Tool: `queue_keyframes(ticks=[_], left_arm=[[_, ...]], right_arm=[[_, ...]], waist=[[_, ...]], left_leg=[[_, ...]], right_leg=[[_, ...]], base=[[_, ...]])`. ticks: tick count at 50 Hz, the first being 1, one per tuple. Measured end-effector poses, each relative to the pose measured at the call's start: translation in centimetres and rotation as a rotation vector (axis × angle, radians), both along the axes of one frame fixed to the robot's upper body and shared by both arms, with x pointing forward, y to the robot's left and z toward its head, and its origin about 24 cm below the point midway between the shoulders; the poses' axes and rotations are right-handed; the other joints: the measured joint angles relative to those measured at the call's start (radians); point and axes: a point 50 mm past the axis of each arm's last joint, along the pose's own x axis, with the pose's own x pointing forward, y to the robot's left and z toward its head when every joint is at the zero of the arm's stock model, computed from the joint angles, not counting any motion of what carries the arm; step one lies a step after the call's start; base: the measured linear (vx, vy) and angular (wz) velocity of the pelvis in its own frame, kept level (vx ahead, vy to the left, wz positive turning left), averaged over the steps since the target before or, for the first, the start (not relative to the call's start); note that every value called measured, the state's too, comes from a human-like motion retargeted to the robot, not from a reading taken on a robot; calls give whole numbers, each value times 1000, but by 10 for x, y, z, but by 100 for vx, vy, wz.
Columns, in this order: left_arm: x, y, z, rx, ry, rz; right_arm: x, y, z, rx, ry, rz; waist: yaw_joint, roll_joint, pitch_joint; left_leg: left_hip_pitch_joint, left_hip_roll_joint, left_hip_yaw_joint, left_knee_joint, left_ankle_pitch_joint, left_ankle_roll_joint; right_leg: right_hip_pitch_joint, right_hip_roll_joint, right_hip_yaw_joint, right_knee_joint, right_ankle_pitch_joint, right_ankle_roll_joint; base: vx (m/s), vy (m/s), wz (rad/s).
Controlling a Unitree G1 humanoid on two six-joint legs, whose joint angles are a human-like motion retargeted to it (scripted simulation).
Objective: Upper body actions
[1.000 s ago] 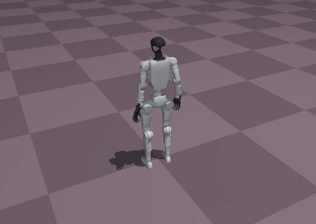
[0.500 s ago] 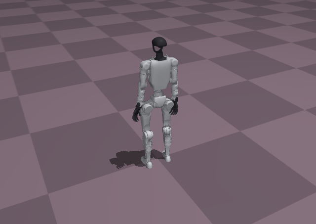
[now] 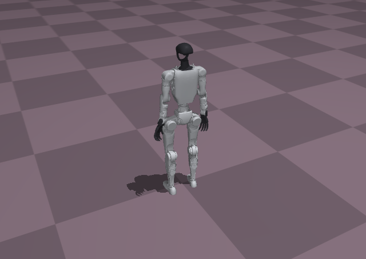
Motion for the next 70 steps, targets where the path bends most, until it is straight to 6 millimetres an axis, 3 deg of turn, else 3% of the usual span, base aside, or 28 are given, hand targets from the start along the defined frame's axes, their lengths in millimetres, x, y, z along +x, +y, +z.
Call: queue_keyframes(ticks=[9, 15, 23, 33, 45, 53, 65, 70], left_arm=[[1, 0, 0, 2, 1, -3], [6, 1, 0, 2, -12, -16], [12, 5, 0, 8, -28, -34], [8, 8, 1, 21, -19, -38], [4, 7, 1, 20, -10, -41], [3, 6, 1, 17, -9, -38], [6, 6, 1, 15, -18, -37], [9, 5, 0, 10, -23, -35]], right_arm=[[1, 2, -1, 32, -2, 29], [8, -6, 0, 52, -123, 66], [16, -32, 19, 109, -331, 113], [10, -47, 39, 170, -385, 122], [-11, -35, 39, 138, -360, -34], [-17, -19, 34, 82, -392, -149], [-21, 5, 17, 96, -305, -276], [-21, 5, 11, -7, -271, -279]], waist=[[3, 2, 6], [16, -2, 12], [29, -13, 23], [37, -25, 24], [23, -28, 21], [6, -24, 19], [-16, -14, 9], [-14, -30, 7]], left_leg=[[-2, 1, 0, 0, 2, -1], [-6, -4, -4, 0, 3, -1], [-9, -7, -11, 1, 5, -2], [-5, -5, -10, -1, 5, -2], [0, -3, -10, -1, 2, -3], [3, -1, -3, -2, 0, -3], [3, 5, 4, -2, -2, -5], [7, -14, 15, -3, -4, 1]], right_leg=[[0, 1, -2, -1, -1, -1], [1, -4, -8, -3, -3, -2], [2, -9, -19, 1, -8, -1], [5, -6, -15, -4, -5, 0], [9, -4, -16, -3, -7, -1], [5, 0, -6, -3, -5, -2], [-3, -4, 12, 0, 2, 8], [-9, 58, 8, -15, 5, -68]], base=[[0, 0, 0], [0, 0, 0], [0, 0, 0], [0, 0, 0], [1, -5, 0], [0, -4, -4], [0, 0, 0], [0, 0, 0]])
